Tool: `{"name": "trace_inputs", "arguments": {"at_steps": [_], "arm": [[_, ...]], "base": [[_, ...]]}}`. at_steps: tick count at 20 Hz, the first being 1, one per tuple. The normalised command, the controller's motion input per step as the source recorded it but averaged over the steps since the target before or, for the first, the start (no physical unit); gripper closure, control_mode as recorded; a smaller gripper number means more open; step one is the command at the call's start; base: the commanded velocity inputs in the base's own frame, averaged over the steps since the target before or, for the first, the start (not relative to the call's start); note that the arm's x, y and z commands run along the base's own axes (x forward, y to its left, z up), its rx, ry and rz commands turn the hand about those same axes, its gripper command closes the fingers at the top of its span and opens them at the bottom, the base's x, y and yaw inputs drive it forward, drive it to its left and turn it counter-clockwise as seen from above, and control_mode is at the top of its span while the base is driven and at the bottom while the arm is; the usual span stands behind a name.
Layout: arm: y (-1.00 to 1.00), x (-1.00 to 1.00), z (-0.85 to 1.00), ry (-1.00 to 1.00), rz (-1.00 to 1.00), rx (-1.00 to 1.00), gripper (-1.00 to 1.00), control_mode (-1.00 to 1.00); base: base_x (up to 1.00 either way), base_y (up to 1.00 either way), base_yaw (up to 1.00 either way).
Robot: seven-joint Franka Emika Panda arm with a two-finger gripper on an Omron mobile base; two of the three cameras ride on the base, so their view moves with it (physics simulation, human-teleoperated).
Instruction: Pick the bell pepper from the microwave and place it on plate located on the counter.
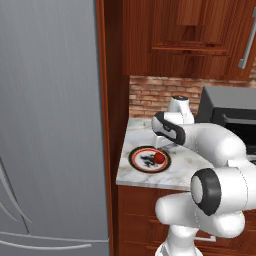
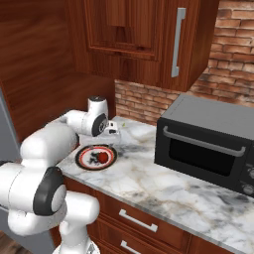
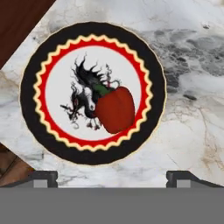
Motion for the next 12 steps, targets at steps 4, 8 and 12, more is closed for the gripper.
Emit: {"name": "trace_inputs", "arguments": {"at_steps": [4,8,12], "arm": [[-0.11,-1.0,0.68,-0.14,-0.01,0.0,-1.0,-1.0],[-0.01,-0.91,0.71,-0.06,-0.01,0.0,-1.0,-1.0],[0.03,-0.66,0.65,-0.04,-0.02,0.0,-1.0,-1.0]], "base": [[0.0,0.0,0.0],[0.0,0.0,0.0],[0.0,0.0,0.0]]}}
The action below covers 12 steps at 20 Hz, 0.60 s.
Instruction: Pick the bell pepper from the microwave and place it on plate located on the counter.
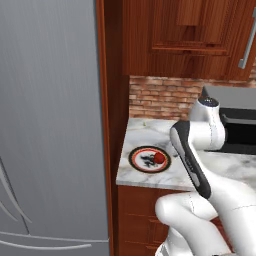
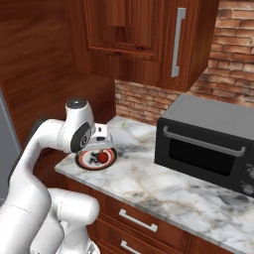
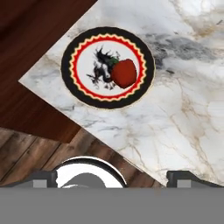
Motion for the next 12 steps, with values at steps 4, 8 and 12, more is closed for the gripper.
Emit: {"name": "trace_inputs", "arguments": {"at_steps": [4,8,12], "arm": [[-0.02,-0.48,0.79,-0.01,-0.03,0.0,-1.0,-1.0],[0.0,-0.27,0.79,0.0,-0.04,0.0,-1.0,-1.0],[0.0,-0.43,0.74,0.0,-0.07,0.0,-1.0,-1.0]], "base": [[0.0,0.0,0.0],[0.0,0.0,0.0],[0.0,0.0,0.0]]}}
